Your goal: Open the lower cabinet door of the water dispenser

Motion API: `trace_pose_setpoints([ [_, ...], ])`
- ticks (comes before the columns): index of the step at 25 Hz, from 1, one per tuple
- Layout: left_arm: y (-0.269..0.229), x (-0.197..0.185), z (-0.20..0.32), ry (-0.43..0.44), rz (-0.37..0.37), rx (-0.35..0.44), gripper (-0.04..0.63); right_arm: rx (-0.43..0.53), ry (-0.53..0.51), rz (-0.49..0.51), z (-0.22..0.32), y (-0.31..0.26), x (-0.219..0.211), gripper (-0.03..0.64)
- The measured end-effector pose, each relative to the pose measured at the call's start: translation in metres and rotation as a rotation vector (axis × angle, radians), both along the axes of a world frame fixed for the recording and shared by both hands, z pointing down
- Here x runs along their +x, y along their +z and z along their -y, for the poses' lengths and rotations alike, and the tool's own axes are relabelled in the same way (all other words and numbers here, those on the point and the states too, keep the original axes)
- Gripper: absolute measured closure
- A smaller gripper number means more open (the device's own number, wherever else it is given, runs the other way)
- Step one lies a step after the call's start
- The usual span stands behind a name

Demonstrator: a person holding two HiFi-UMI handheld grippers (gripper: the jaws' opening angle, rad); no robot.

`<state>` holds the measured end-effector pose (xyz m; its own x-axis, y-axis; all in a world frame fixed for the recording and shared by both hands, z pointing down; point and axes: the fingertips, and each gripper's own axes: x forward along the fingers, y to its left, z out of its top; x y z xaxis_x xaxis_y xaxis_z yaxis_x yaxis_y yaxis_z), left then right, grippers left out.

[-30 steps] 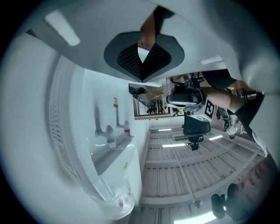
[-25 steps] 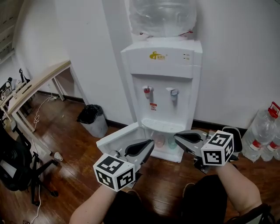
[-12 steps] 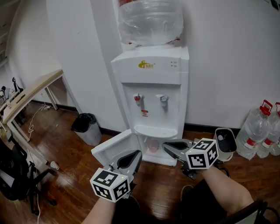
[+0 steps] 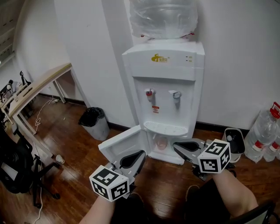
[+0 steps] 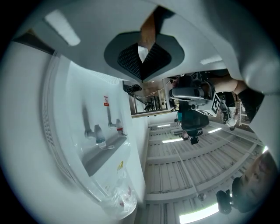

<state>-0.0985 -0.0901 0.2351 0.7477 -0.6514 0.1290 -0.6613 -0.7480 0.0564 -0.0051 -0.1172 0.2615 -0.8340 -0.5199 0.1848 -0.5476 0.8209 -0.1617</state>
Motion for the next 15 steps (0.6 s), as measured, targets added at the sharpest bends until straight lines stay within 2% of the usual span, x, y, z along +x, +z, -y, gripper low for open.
trace_pose_setpoints([
  [5,0.002,-0.003,-0.003,-0.017,0.030,0.004,0.595,0.004,-0.026,0.003,-0.004,0.000,-0.008,0.617],
  [15,0.001,-0.012,-0.005,-0.040,0.019,-0.017,0.595,-0.020,-0.003,0.012,-0.001,0.005,0.003,0.615],
])
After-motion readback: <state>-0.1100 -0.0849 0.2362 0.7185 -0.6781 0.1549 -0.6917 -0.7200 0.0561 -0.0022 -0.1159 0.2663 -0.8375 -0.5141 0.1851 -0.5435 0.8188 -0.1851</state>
